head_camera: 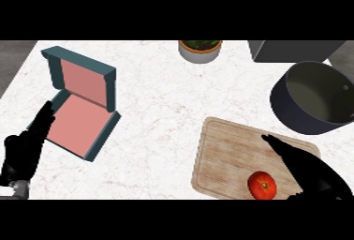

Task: Pick the tomato from the cutting board and place it in the pot

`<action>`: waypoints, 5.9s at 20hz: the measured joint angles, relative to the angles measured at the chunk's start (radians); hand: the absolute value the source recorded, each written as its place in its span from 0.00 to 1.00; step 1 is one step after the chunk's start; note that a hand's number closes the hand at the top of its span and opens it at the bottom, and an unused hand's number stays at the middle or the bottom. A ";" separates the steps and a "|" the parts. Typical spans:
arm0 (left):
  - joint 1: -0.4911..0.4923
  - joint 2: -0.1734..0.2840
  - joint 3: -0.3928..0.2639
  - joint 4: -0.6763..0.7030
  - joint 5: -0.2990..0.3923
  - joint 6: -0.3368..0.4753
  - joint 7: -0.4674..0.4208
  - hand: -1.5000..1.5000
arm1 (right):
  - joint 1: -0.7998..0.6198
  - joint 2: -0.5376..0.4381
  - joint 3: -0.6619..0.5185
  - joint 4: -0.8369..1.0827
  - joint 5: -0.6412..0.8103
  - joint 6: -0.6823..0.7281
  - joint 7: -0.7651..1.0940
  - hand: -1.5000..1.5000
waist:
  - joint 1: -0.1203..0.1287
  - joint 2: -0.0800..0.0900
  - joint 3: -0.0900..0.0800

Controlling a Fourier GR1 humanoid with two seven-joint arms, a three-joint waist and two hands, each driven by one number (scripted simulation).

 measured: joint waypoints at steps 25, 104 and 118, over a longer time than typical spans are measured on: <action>0.046 -0.076 0.092 -0.079 -0.091 -0.081 0.043 0.50 | -0.063 0.203 0.042 0.300 0.234 0.063 -0.045 0.00 | -0.008 -0.002 0.001; -0.017 -0.213 0.191 -0.051 -0.228 -0.197 0.036 0.50 | -0.676 -0.096 -0.578 1.232 0.389 -0.485 -1.336 0.00 | 0.027 0.010 0.002; -0.018 -0.220 0.192 -0.076 -0.229 -0.211 0.059 0.50 | -0.888 -0.065 -0.692 1.666 0.315 -0.459 -1.541 0.00 | 0.032 0.014 0.003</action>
